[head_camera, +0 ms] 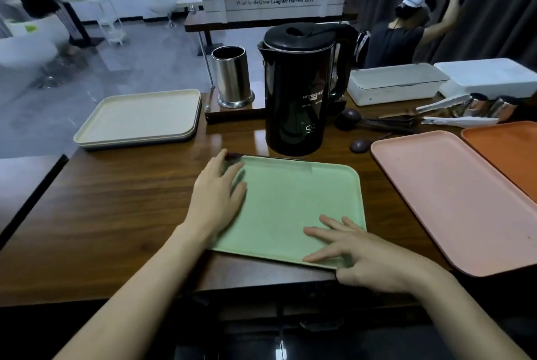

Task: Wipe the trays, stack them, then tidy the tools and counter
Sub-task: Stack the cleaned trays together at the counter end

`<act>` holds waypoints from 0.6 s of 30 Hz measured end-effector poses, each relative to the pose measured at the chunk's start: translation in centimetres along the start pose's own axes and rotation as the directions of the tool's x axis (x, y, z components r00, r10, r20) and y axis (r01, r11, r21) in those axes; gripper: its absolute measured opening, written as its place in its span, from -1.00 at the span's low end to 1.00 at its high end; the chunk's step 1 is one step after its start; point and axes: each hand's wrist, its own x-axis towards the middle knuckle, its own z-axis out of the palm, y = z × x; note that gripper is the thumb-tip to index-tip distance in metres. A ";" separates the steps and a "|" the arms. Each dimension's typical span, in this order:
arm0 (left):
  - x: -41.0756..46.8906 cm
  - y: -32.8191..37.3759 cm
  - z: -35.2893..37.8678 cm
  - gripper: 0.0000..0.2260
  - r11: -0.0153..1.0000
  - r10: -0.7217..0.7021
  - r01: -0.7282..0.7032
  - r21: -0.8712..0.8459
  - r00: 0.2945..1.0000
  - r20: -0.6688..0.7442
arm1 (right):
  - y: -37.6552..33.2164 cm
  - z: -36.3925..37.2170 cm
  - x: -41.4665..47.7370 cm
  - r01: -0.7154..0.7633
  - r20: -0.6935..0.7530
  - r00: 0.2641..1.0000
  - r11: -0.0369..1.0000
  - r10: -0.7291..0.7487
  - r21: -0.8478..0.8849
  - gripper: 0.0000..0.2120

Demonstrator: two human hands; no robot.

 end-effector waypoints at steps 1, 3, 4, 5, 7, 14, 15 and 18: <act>-0.3 -0.3 0.4 -0.61 1.000 0.020 -0.020 0.014 1.000 0.001 | 0.3 -0.3 0.2 0.001 0.005 1.000 1.000 -0.001 0.023 -0.51; -1.2 -0.8 1.0 -0.63 0.992 0.090 -0.090 0.092 0.996 0.001 | 0.8 -1.1 0.9 -0.023 -0.040 0.999 0.993 0.028 0.115 -0.63; -1.4 -0.8 1.1 -0.62 0.988 0.110 -0.110 0.113 0.994 0.002 | 0.9 -1.5 1.4 -0.042 -0.122 0.990 0.984 0.064 0.173 -0.66; -1.7 -0.8 1.1 -0.62 0.988 0.110 -0.109 0.110 0.994 -0.007 | 1.0 -1.9 2.2 -0.051 -0.240 0.965 0.975 0.104 0.215 -0.68; -2.3 -0.5 0.9 -0.62 0.993 0.076 -0.073 0.089 0.997 -0.031 | 0.5 -2.3 4.6 -0.044 -0.492 0.856 0.970 0.160 0.240 -0.70; -4.9 0.2 0.2 -0.64 0.989 -0.013 0.019 0.150 0.999 -0.040 | -1.2 -1.6 13.7 -0.182 -0.613 0.779 0.983 0.129 -0.025 -0.70; -5.0 0.2 0.1 -0.68 0.989 -0.022 0.028 0.146 0.999 -0.042 | -1.2 -1.5 14.2 -0.184 -0.608 0.784 0.982 0.127 -0.032 -0.75; -5.0 0.1 0.2 -0.69 0.988 -0.038 0.043 0.150 0.999 -0.034 | -1.3 -1.6 14.1 -0.166 -0.604 0.791 0.985 0.099 -0.056 -0.86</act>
